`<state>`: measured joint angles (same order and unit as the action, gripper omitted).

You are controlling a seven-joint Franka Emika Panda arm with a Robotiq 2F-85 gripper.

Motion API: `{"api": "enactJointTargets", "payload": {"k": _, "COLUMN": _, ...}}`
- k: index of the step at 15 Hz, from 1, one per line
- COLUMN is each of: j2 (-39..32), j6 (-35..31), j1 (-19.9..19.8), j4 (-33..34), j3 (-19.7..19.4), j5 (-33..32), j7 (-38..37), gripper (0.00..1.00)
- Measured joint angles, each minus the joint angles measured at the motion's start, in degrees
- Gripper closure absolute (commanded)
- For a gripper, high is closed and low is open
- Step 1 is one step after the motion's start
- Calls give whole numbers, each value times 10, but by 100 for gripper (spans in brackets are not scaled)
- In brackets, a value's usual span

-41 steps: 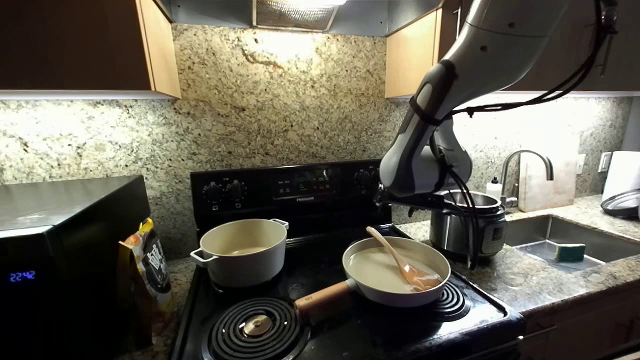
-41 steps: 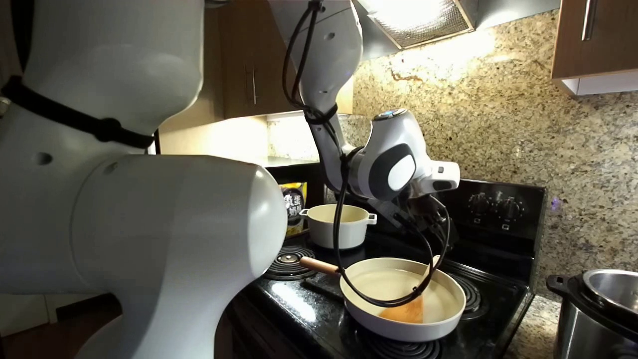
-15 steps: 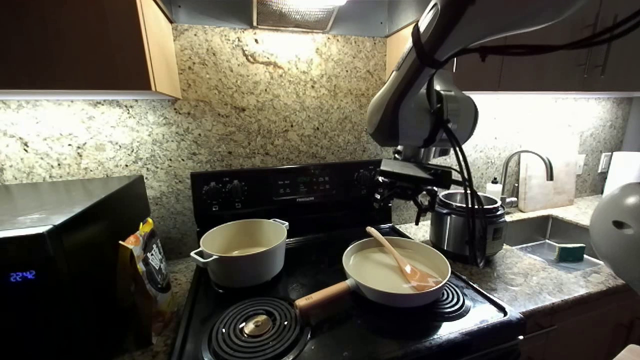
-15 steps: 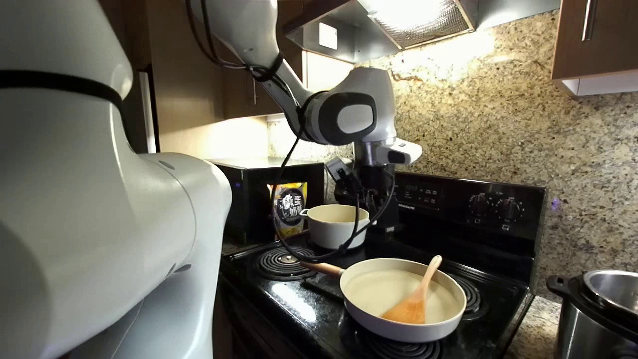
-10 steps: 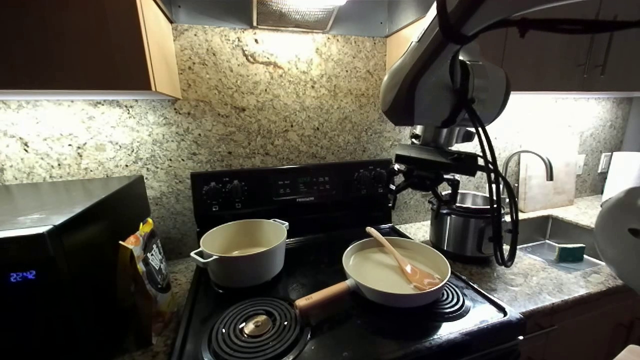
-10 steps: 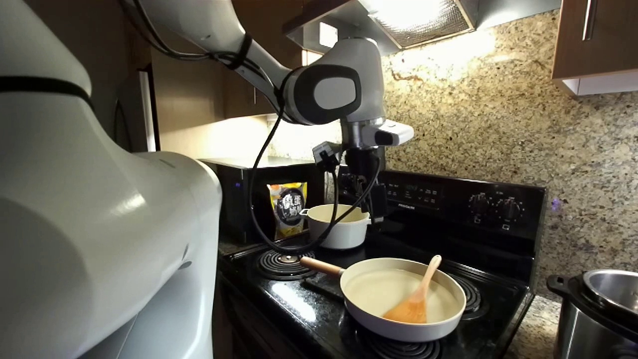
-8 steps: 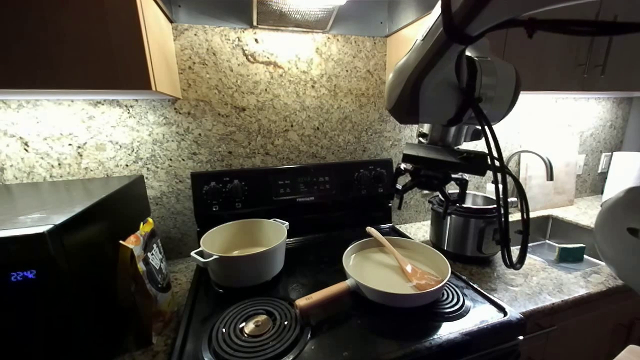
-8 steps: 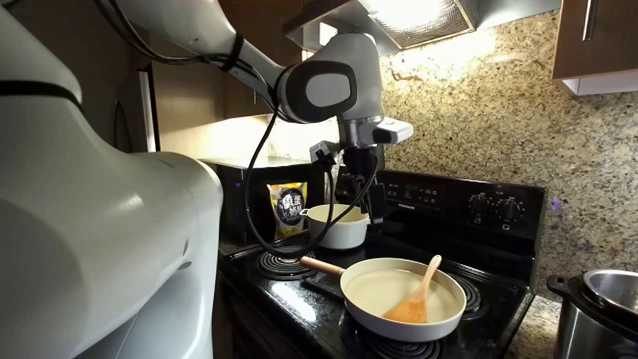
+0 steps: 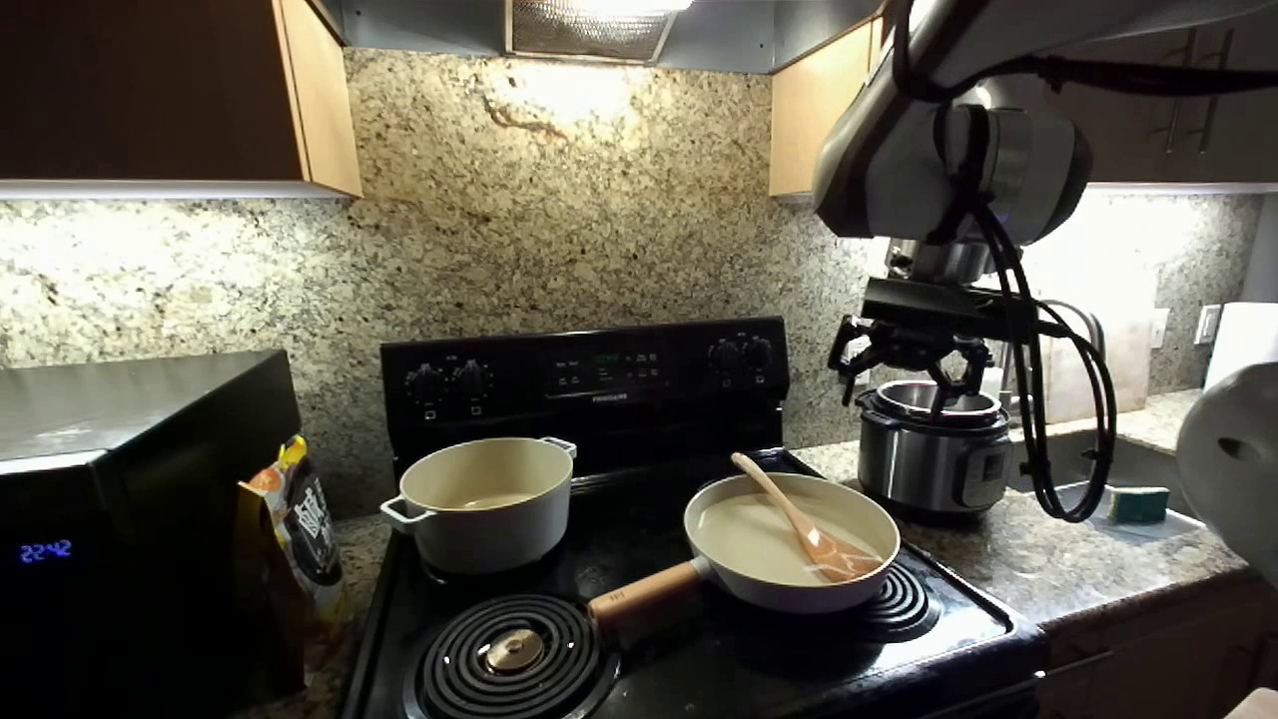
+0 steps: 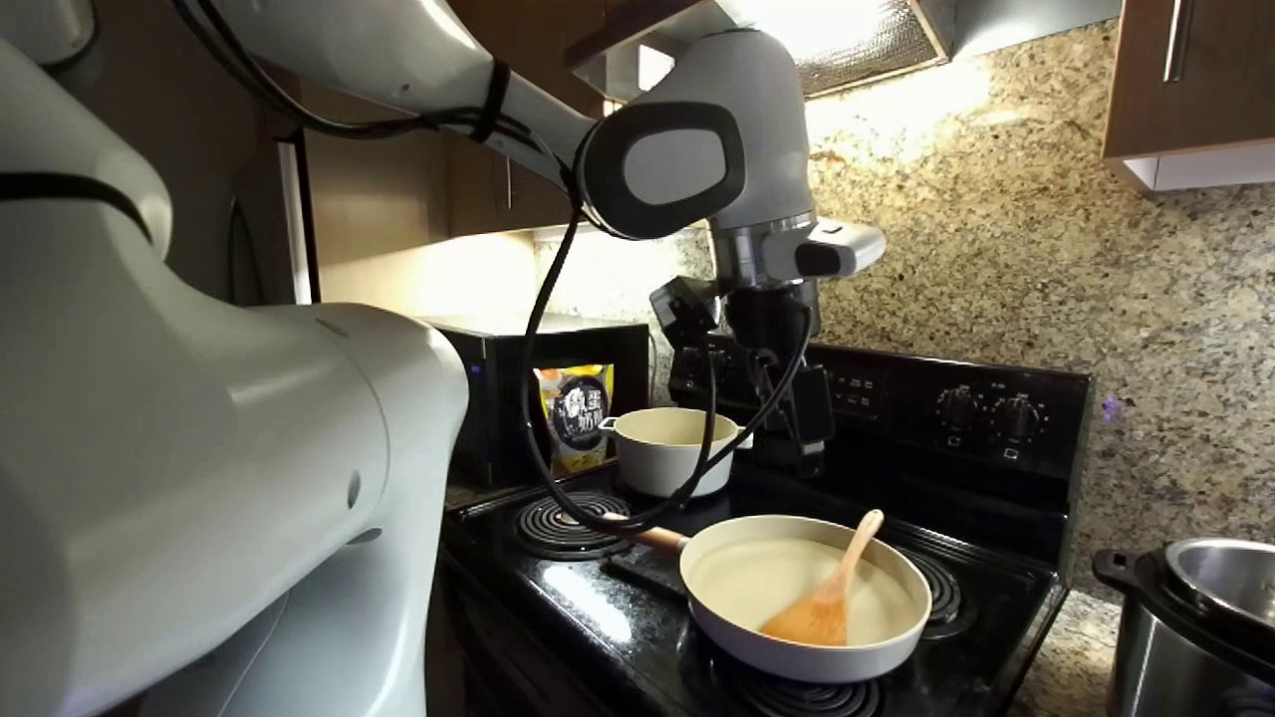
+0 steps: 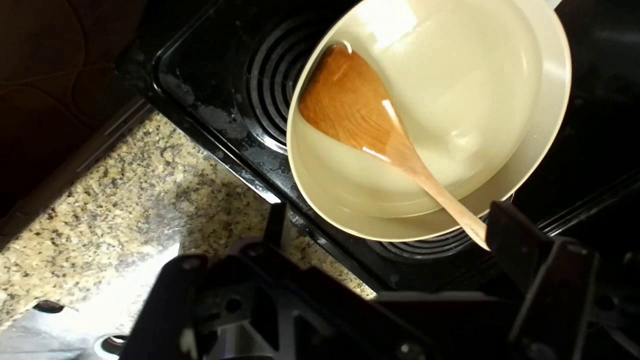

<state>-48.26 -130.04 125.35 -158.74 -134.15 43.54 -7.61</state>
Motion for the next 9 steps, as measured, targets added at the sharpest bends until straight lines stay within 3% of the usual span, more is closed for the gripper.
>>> {"api": "enactJointTargets", "payload": {"k": 3, "j2": 0, "j6": 0, "j1": -20, "j4": 4, "j3": 16, "j5": 10, "j7": 5, "gripper": 0}}
{"api": "enactJointTargets", "payload": {"k": 9, "j2": -2, "j6": 0, "j1": -21, "j4": 5, "j3": 22, "j5": 12, "j7": 5, "gripper": 0}}
